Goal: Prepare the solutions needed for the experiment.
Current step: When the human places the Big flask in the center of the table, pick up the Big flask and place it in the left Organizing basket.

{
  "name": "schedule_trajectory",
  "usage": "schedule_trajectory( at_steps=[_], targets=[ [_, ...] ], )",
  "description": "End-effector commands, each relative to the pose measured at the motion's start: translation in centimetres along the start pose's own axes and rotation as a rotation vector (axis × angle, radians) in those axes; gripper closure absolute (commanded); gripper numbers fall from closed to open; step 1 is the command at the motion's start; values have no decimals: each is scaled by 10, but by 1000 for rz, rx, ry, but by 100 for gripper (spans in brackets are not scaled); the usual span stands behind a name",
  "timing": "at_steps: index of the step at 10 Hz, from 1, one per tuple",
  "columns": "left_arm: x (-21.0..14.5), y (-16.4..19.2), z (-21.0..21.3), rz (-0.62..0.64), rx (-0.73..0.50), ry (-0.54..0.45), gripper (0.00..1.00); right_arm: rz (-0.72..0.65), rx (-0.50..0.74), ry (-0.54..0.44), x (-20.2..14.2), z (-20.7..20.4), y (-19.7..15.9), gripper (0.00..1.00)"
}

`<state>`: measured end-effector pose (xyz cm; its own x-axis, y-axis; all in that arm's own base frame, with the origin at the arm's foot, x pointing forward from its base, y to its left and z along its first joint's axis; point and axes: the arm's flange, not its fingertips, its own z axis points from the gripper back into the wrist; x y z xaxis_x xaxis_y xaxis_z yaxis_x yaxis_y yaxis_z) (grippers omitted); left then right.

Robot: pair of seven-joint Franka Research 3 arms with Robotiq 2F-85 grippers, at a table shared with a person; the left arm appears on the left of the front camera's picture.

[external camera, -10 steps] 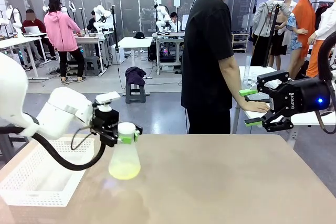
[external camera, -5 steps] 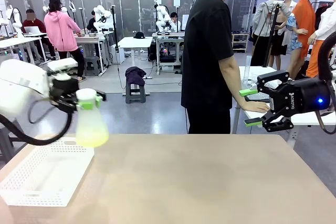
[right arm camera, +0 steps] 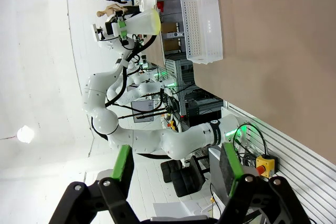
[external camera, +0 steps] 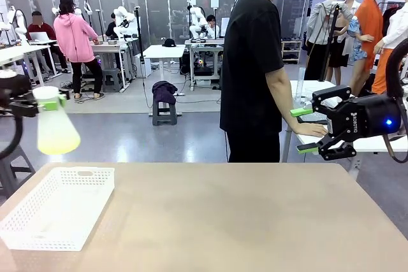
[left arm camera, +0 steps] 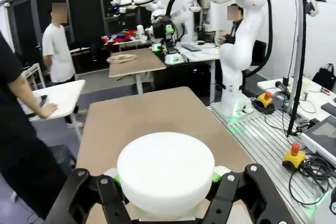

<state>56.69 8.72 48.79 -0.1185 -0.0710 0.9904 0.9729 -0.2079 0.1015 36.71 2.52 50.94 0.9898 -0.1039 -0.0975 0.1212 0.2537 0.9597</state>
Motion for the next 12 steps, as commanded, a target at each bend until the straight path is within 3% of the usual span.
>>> schedule_trajectory(
  at_steps=[1,6,12],
  targets=[
    [-18,2,24,-31,-11,-53,91,3,12,-1,0,0,2,17],
    [-78,-12,42,16,-13,-99,91,3,12,-1,0,0,2,17],
    [-84,-12,38,36,24,-83,91,3,12,-1,0,0,2,17]
  ],
)
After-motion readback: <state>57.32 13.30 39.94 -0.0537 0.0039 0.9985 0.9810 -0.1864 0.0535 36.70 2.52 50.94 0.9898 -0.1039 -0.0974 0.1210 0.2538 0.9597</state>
